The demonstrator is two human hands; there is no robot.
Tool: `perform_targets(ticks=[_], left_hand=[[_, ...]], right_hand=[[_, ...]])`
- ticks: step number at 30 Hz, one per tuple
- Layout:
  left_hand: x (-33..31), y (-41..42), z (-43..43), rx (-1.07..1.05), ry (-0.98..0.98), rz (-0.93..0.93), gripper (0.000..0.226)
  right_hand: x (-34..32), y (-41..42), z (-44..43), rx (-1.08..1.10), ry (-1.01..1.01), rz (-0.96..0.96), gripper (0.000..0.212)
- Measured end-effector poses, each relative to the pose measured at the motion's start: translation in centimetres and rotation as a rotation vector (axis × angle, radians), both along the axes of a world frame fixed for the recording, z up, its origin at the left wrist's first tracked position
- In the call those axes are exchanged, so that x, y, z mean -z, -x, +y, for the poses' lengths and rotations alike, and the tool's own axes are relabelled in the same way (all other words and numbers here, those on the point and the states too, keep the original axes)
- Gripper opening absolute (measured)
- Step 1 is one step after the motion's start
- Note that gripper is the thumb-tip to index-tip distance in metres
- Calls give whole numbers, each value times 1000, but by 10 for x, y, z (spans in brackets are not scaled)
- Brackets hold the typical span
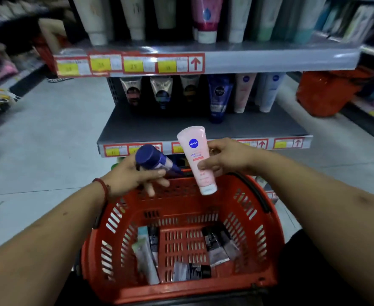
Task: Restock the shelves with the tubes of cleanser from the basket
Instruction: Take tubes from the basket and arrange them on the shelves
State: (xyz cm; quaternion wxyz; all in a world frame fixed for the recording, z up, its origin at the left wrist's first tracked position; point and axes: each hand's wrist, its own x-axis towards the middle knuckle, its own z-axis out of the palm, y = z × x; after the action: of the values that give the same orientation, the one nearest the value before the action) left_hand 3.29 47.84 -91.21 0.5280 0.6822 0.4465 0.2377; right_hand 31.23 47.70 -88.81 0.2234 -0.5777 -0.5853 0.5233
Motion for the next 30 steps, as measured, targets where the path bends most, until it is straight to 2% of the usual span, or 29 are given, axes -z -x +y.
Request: perform_targets(ticks=[2, 4, 6, 8, 11, 14, 18, 25, 30], left_hand=[[-1, -11, 2, -156, 87, -216, 37], [-2, -18, 3, -255, 186, -408, 52], [-6, -19, 3, -263, 264, -563, 70], [-11, -18, 2, -262, 357, -687, 66], [-16, -22, 1, -268, 403, -671, 45], [-12, -26, 6, -400, 377, -611, 25], [-5, -29, 15, -470, 367, -612, 49], [-2, -36, 18, -493, 441, -685, 44], [-7, -42, 15, -509, 448, -734, 31]], right_hand=[[-1, 3, -1, 93, -44, 119, 34], [-3, 6, -1, 158, -98, 211, 34], [-5, 5, -1, 195, -133, 272, 35], [-8, 0, -6, 188, -137, 274, 36], [-11, -8, -12, 179, -125, 244, 37], [-9, -14, -15, 171, -101, 214, 38], [-7, -16, -14, 166, -79, 210, 38], [-9, -12, -14, 187, -121, 247, 36], [-11, -8, -13, 198, -139, 285, 35]])
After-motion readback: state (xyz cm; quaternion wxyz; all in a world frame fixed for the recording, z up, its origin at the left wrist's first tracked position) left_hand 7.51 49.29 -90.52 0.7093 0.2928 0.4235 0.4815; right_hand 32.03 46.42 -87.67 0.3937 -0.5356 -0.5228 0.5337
